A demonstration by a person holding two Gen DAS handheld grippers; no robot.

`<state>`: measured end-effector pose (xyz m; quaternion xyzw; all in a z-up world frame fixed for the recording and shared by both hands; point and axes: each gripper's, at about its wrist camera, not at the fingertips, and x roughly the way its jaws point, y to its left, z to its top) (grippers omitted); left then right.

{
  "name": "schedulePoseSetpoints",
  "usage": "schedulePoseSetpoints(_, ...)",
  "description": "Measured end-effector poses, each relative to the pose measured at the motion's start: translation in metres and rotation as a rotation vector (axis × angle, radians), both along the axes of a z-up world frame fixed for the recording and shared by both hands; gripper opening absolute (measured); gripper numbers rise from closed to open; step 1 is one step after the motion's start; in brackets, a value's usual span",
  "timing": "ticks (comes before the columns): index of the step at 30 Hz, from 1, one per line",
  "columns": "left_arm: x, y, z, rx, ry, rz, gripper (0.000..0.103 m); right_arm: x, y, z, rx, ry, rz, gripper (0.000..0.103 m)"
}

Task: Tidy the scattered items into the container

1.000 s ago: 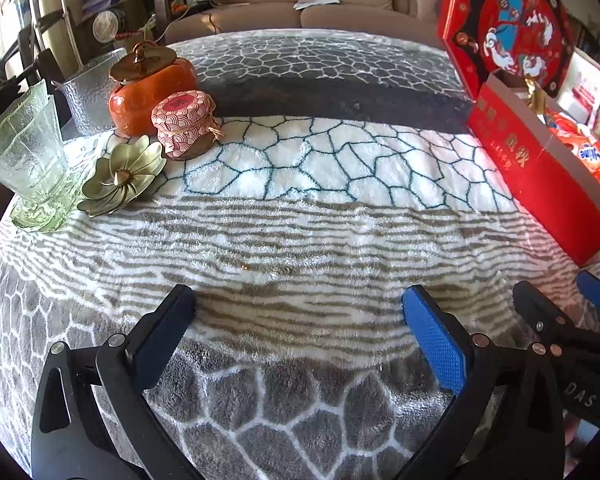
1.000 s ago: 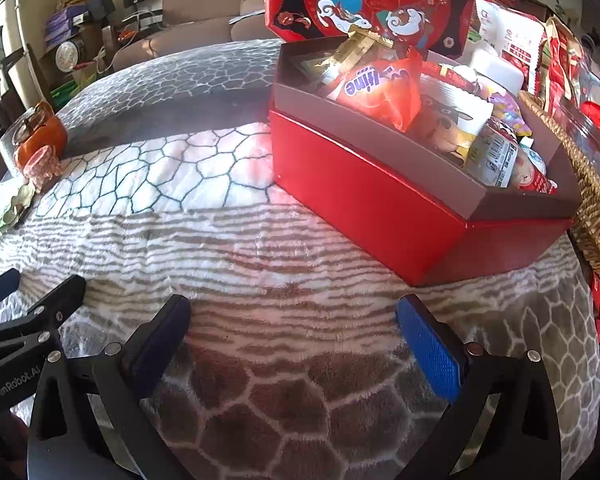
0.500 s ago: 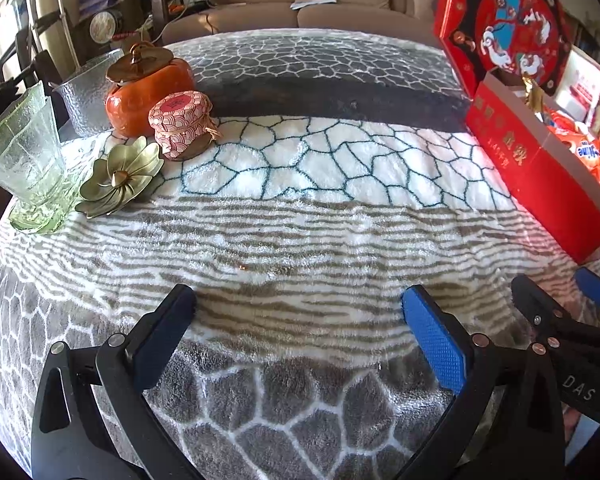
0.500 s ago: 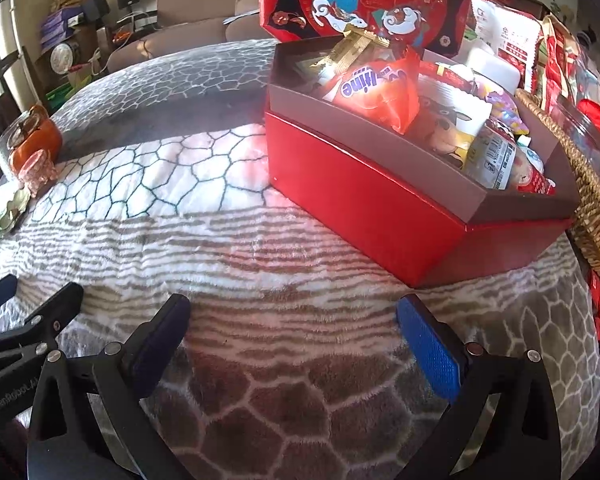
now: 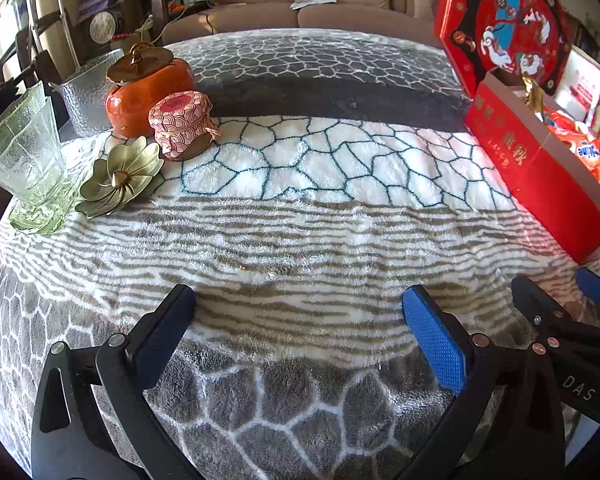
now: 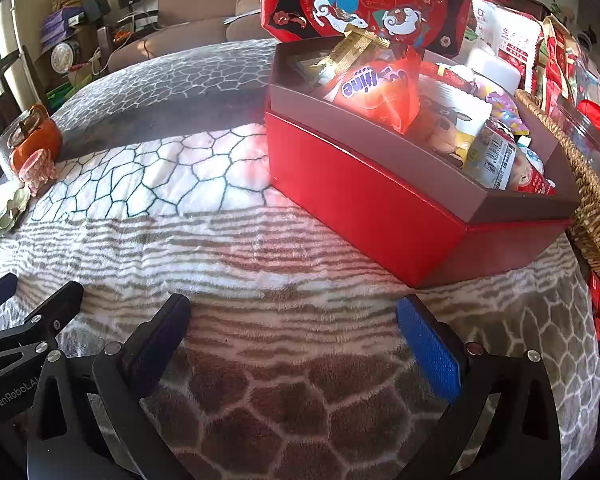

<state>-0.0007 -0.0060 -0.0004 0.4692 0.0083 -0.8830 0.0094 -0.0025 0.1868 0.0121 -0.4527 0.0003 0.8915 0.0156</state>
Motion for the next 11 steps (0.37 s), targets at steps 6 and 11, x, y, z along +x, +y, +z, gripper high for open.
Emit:
schedulePoseSetpoints(6, 0.0, -0.0001, -0.0001, 0.002, 0.001, 0.001, 0.103, -0.0001, 0.0001, 0.0, 0.0, 0.0, 0.0, 0.103)
schedulePoseSetpoints(11, 0.0003, -0.0005, 0.0, 0.0, 0.001, 0.001, 0.103, -0.0001, 0.0001, -0.0001, 0.0, 0.0, 0.0, 0.103)
